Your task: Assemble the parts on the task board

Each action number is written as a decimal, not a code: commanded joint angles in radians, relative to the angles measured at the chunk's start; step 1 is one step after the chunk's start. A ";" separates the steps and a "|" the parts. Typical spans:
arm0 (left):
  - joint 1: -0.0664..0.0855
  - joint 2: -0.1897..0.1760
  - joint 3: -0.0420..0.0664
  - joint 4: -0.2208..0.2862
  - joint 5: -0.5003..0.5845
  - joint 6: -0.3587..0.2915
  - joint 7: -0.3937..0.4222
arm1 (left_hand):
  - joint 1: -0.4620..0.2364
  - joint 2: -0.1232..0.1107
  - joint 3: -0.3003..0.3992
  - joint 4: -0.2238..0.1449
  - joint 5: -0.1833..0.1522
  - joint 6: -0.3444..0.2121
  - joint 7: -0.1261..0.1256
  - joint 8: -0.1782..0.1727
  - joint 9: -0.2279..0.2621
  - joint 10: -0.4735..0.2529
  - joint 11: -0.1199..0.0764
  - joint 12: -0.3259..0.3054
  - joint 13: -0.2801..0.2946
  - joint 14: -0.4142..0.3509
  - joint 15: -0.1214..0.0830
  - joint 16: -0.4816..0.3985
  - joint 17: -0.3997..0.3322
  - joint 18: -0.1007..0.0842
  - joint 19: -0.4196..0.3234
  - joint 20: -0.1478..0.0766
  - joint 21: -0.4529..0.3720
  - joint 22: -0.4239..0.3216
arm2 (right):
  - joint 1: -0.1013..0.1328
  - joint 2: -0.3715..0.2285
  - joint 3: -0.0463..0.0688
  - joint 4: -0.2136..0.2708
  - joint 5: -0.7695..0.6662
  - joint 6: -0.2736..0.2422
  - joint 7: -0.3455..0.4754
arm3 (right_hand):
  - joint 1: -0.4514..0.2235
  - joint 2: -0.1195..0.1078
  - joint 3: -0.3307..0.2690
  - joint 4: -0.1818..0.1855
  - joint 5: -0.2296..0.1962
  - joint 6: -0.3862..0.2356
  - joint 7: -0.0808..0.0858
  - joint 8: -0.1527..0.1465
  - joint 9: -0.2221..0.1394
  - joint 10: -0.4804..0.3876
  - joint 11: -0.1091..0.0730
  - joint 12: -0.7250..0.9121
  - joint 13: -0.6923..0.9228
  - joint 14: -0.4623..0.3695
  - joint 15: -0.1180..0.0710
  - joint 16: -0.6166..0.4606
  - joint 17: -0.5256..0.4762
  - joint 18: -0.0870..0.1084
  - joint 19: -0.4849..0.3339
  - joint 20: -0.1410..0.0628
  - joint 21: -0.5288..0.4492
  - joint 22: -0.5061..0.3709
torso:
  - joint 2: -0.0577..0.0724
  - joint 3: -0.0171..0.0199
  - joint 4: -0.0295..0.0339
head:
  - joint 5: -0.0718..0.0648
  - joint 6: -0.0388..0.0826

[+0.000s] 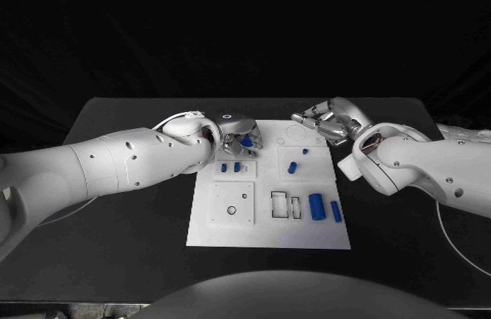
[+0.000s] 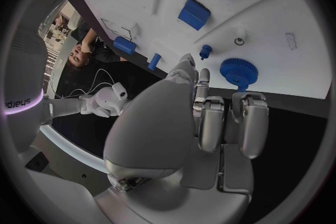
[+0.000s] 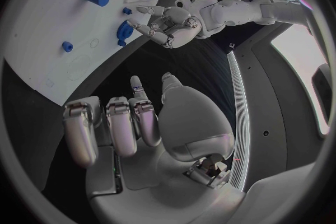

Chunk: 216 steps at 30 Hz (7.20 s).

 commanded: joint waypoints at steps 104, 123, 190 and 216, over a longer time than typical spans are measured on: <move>0.022 -0.020 0.015 0.022 -0.136 -0.038 0.017 | 0.054 0.015 0.152 0.000 -0.007 0.107 0.003 0.038 -0.015 0.125 -0.007 0.012 0.001 0.102 -0.001 0.003 0.263 -0.015 0.107 -0.008 0.006 0.263 | -0.001 0.004 0.000 0.007 0.010 0.040 -0.023 | 0.001 0.007 -0.013 0.002 0.001 -0.011 0.000 0.006 0.001 0.105 -0.003 -0.005 0.262 0.106 -0.006 0.004 0.263 -0.014 0.107 -0.004 0.005 0.263 | -0.001 0.0004 0.0023 | 0.000 0.000; 0.031 -0.115 0.014 0.099 -0.113 0.025 0.016 | 0.048 0.015 0.160 0.001 -0.006 0.102 0.004 0.033 -0.018 0.121 -0.006 0.001 -0.001 0.102 -0.001 0.003 0.263 -0.015 0.107 -0.008 0.006 0.263 | -0.001 0.007 0.000 0.004 0.010 0.043 -0.024 | 0.001 0.007 -0.014 0.002 0.001 -0.011 0.000 0.006 0.001 0.105 -0.003 -0.005 0.262 0.106 -0.005 0.004 0.263 -0.014 0.107 -0.004 0.005 0.263 | -0.001 -0.0004 0.0009 | 0.005 0.000; 0.024 -0.096 0.004 0.037 -0.110 0.169 -0.027 | 0.043 0.010 0.176 0.001 -0.006 0.087 0.007 0.021 -0.023 0.103 -0.002 -0.012 -0.001 0.102 0.004 0.003 0.263 -0.015 0.107 -0.007 0.006 0.263 | -0.002 0.005 0.000 0.009 0.009 0.042 -0.023 | 0.001 0.008 -0.016 0.001 0.001 -0.012 0.001 0.007 0.001 0.105 -0.002 -0.005 0.262 0.106 -0.005 0.004 0.263 -0.014 0.107 -0.004 0.005 0.263 | -0.001 0.0005 -0.0010 | 0.007 0.000; 0.023 -0.091 0.001 0.035 -0.110 0.194 -0.024 | 0.040 0.005 0.180 0.000 -0.007 0.081 0.006 0.016 -0.026 0.093 -0.002 -0.013 -0.001 0.102 0.003 0.003 0.263 -0.015 0.107 -0.006 0.006 0.263 | -0.002 0.006 0.000 0.009 0.011 0.043 -0.024 | 0.001 0.008 -0.016 0.001 0.001 -0.012 0.001 0.007 0.001 0.105 -0.002 -0.005 0.262 0.106 -0.005 0.004 0.263 -0.014 0.107 -0.004 0.005 0.263 | 0.000 0.0005 -0.0002 | 0.002 0.000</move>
